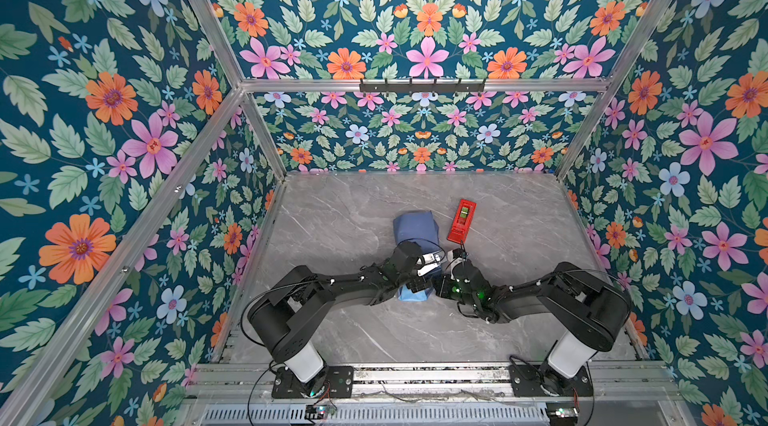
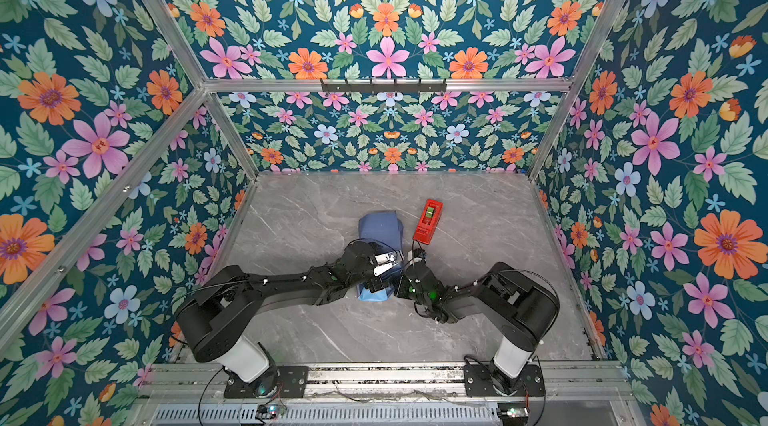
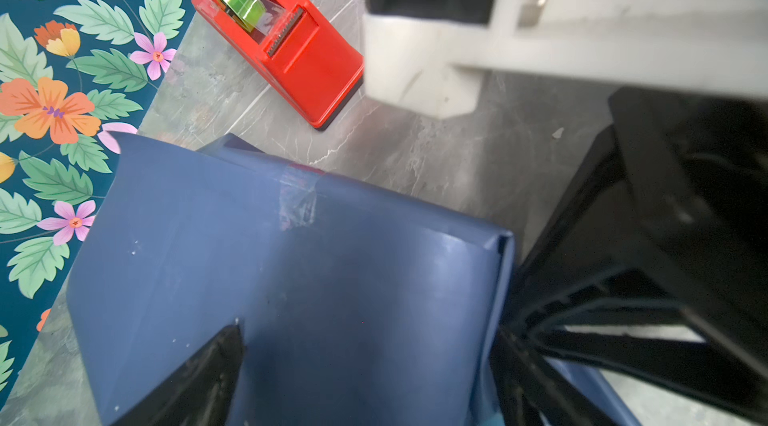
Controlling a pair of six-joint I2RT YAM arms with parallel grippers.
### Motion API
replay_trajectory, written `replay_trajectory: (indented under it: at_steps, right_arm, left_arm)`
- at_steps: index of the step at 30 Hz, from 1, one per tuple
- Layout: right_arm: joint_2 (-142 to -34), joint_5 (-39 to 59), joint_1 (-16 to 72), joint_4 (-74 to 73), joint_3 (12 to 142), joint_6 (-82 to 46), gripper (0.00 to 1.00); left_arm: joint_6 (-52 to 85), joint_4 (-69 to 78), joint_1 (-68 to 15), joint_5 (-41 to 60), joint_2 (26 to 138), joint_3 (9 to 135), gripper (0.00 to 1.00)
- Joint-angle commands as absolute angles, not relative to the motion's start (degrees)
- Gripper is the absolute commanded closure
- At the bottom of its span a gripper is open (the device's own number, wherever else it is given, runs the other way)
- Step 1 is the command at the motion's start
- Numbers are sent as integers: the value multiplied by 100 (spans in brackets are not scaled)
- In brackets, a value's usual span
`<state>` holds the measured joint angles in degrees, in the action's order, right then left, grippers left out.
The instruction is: Wrap the gift box in paper
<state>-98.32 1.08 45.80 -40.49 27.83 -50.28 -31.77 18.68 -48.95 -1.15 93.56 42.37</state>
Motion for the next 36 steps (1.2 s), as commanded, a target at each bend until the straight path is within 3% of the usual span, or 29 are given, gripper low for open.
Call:
replay_trajectory:
  at_steps: [1, 18, 36]
  right_arm:
    - [-10012, 104, 4581, -4202, 2700, -5052, 86]
    - [-9548, 113, 4602, -4058, 2695, -4913, 86]
    - [-9998, 220, 4850, -4647, 2650, -5160, 86]
  left_arm:
    - [-3154, 1459, -4879, -122, 9396, 4192, 6]
    - [-3193, 1476, -4883, -148, 9352, 4156, 7]
    - [-3137, 1512, -4878, -158, 9352, 4148, 8]
